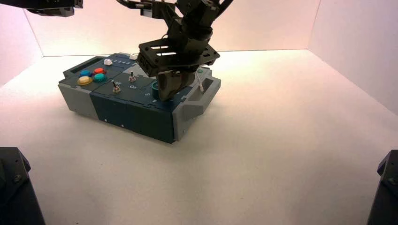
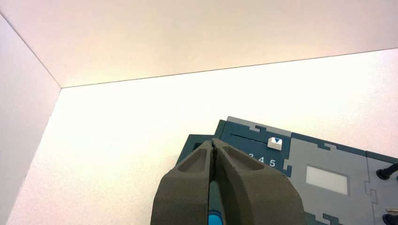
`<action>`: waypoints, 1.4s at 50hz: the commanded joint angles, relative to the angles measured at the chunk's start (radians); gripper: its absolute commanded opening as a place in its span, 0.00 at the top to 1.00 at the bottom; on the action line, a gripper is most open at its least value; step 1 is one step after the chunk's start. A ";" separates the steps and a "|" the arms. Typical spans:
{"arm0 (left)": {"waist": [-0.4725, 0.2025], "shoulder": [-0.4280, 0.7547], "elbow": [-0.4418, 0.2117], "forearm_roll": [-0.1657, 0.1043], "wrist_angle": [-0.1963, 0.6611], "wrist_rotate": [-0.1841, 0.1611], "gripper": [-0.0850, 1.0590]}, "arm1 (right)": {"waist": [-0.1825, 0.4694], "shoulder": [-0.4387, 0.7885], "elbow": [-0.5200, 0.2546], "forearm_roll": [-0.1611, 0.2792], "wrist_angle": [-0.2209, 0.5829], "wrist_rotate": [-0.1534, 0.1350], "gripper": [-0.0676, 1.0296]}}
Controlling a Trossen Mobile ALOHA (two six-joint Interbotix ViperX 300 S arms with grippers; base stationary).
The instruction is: Turn the knob to position 3.
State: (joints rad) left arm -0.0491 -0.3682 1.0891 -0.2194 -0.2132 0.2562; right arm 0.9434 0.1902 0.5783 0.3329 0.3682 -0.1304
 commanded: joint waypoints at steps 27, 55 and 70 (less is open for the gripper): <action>-0.002 -0.006 -0.029 0.003 -0.005 0.005 0.95 | 0.015 -0.100 -0.055 0.002 0.014 -0.003 0.96; -0.003 -0.003 -0.029 0.003 -0.005 0.005 0.95 | -0.172 -0.232 0.055 -0.069 -0.097 -0.011 0.96; -0.002 0.003 -0.031 0.003 -0.005 0.005 0.95 | -0.264 -0.298 0.149 -0.163 -0.265 -0.009 0.96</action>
State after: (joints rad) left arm -0.0491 -0.3605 1.0891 -0.2178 -0.2117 0.2562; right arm 0.6857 -0.0767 0.7302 0.1749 0.1289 -0.1381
